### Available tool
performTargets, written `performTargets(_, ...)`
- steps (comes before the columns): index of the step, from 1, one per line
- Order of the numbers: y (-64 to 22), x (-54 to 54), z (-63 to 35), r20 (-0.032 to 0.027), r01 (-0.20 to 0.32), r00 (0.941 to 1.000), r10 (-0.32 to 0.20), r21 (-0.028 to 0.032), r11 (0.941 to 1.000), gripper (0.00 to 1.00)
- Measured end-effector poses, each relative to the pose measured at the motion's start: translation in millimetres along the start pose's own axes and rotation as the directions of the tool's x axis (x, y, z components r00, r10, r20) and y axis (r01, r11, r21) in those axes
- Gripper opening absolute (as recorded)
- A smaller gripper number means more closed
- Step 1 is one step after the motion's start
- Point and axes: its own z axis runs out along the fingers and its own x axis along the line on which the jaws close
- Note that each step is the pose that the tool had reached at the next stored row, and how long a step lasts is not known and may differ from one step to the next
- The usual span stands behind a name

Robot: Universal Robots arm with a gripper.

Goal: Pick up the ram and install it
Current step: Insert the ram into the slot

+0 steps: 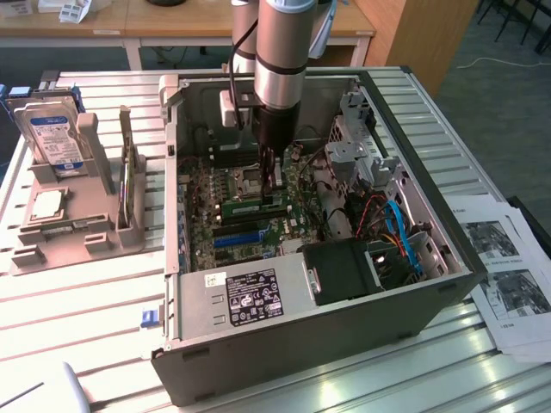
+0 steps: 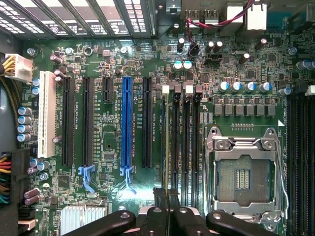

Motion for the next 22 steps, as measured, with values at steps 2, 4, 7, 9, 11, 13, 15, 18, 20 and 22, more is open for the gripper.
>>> performTargets(2,0.0,0.0,0.4,0.0000,0.000,1.0000,0.000,0.0000,1.0000,0.12)
performTargets(4,0.0,-0.1,0.8,0.0001,0.000,1.0000,0.000,0.0000,1.0000,0.12)
performTargets(7,0.0,-0.1,1.5,0.0001,0.000,1.0000,0.000,0.0001,1.0000,0.12)
performTargets(9,-0.1,-0.1,2.0,0.0000,0.000,1.0000,0.000,0.0001,1.0000,0.12)
performTargets(11,-0.1,-0.1,2.4,0.0001,0.000,1.0000,0.000,0.0002,1.0000,0.12)
performTargets(13,-0.1,-0.2,2.9,0.0001,0.000,1.0000,0.000,0.0002,1.0000,0.12)
performTargets(15,-0.1,-0.2,3.3,0.0001,0.000,1.0000,0.000,0.0003,1.0000,0.12)
performTargets(18,-0.1,-0.2,3.9,0.0000,0.000,1.0000,0.000,0.0004,1.0000,0.12)
performTargets(20,-0.1,-0.2,3.9,-0.0001,0.000,1.0000,0.000,0.0004,1.0000,0.12)
performTargets(22,-0.1,-0.2,3.9,0.0000,0.000,1.0000,0.000,0.0004,1.0000,0.12)
